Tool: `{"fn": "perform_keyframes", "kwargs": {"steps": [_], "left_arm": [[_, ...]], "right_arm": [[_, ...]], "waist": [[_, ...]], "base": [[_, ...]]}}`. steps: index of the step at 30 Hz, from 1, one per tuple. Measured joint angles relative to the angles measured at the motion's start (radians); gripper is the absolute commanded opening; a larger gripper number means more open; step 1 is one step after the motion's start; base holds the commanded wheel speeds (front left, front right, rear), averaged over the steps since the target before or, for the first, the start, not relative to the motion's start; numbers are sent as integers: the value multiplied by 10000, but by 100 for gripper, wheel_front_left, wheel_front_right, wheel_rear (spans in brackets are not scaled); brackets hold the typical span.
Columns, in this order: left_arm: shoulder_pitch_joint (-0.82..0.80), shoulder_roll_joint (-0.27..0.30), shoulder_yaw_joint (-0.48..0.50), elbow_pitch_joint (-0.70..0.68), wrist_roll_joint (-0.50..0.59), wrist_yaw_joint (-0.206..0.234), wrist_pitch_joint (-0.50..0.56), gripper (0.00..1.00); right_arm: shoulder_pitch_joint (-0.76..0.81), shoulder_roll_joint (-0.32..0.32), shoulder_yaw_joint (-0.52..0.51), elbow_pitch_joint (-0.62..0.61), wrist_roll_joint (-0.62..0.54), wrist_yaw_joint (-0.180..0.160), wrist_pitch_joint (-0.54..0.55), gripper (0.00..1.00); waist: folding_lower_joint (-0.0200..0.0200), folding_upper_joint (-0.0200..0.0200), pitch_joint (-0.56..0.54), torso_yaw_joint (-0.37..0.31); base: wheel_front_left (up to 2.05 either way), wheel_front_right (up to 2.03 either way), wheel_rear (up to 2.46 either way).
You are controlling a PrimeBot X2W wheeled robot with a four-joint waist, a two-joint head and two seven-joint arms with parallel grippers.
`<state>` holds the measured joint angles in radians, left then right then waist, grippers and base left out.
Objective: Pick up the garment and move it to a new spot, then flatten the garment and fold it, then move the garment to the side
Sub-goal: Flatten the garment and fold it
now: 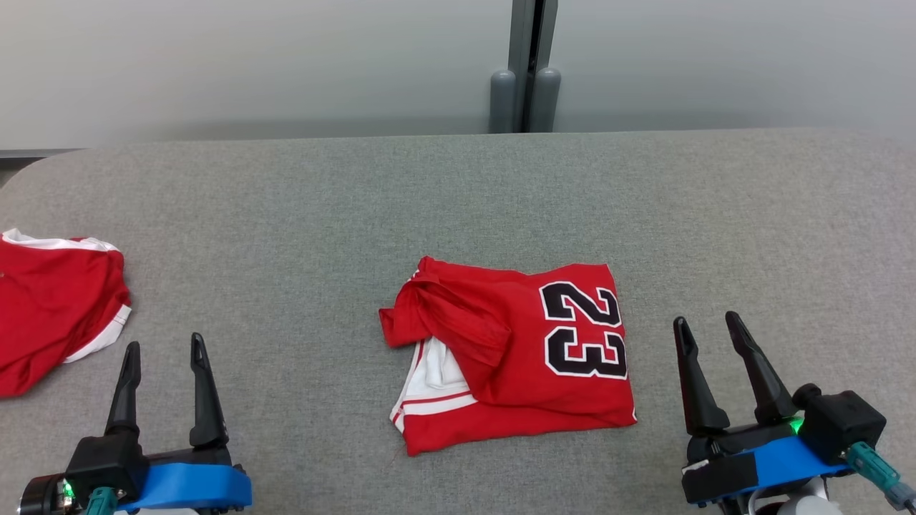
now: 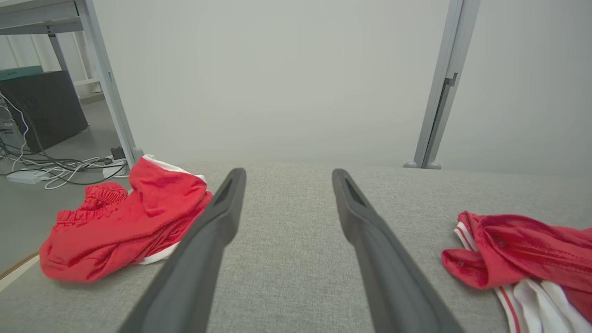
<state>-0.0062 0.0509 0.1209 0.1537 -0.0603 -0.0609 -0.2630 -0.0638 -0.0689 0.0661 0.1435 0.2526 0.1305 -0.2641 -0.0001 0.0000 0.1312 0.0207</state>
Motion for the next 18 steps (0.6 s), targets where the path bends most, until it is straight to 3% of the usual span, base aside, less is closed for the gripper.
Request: {"fn": "perform_keyframes", "kwargs": {"steps": [13, 14, 15, 17, 18], "left_arm": [[-30, -2, -130, 75, -13, -2, 0, 100], [-71, -2, -161, 82, -13, -8, 2, 100], [-117, 0, -190, 84, -13, -13, 2, 100], [-187, 0, -253, 82, -13, -31, 0, 100], [-190, -4, -284, 86, -13, -46, 2, 100]], "right_arm": [[-668, 35, 305, 683, -316, 0, 0, 100], [-853, 4, 401, 871, -316, 2, 0, 49], [-1018, 6, 479, 1030, -316, 0, 0, 41], [-1399, -17, 677, 1459, -318, 0, 0, 0], [-1589, -19, 755, 1699, -318, 0, 0, 0]], "waist": [[1, 0, 13, 292], [1, 0, 34, 336], [1, 0, 61, 379], [2, 0, 116, 464], [1, 0, 148, 511]], "base": [[0, 0, 0], [0, 0, 0], [0, 0, 0], [0, 0, 0], [0, 0, 0]]}}
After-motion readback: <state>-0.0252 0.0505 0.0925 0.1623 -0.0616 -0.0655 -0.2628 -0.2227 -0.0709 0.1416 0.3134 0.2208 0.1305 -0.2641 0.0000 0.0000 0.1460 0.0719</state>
